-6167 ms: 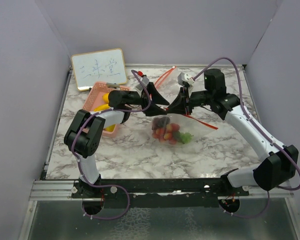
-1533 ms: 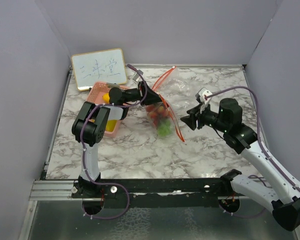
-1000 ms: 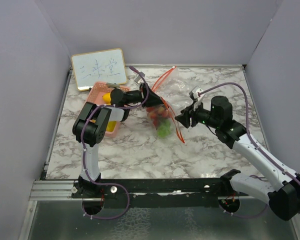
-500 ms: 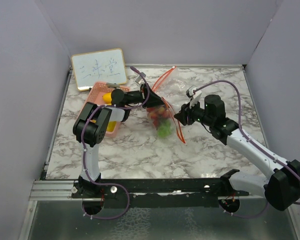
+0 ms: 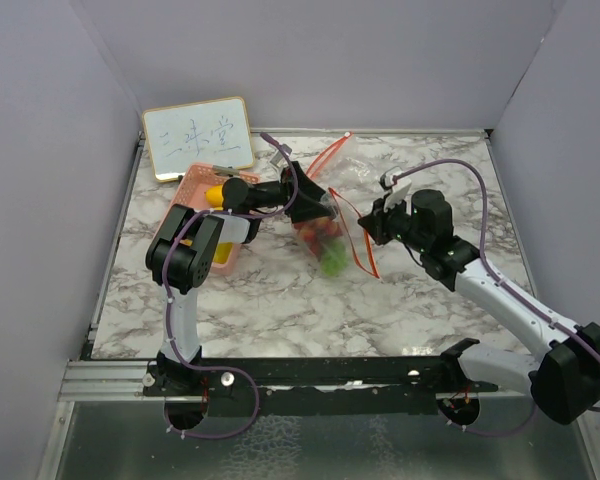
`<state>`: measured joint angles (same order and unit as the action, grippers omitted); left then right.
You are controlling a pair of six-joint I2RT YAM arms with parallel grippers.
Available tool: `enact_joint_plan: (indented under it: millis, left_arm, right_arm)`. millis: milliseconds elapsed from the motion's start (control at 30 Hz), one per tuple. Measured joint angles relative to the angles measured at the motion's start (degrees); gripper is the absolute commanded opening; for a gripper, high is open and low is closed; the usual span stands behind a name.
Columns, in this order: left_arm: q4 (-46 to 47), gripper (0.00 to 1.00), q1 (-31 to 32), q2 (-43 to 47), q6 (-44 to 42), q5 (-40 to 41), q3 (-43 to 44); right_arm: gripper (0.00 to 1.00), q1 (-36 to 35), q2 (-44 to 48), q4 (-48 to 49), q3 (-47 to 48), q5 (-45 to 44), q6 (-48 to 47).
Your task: Open the zip-top bag and remove the fake food
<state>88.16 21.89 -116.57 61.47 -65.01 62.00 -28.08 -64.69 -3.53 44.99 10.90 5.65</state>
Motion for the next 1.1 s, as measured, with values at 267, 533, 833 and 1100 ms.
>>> enact_joint_plan:
  millis: [267, 533, 833, 1100]
  left_arm:
    - [-0.02, 0.99, -0.02, 0.09, 0.28, 2.71, -0.31]
    - [-0.04, 0.99, -0.13, 2.89, -0.90, 11.32, -8.81]
    - [-7.56, 0.99, 0.90, 16.50, -8.15, 26.38, -17.68]
    - [-29.20, 0.96, 12.50, 28.92, -15.56, 44.28, -19.34]
  right_arm:
    - [0.01, 0.00, 0.31, -1.42, 2.58, -4.55, 1.29]
    - [0.01, 0.00, 0.66, -3.30, 9.68, -7.91, 3.34]
    - [0.01, 0.00, 0.72, -4.39, 10.14, -8.98, 4.68]
    - [0.01, 0.00, 0.50, -4.04, 10.14, -8.90, 6.16]
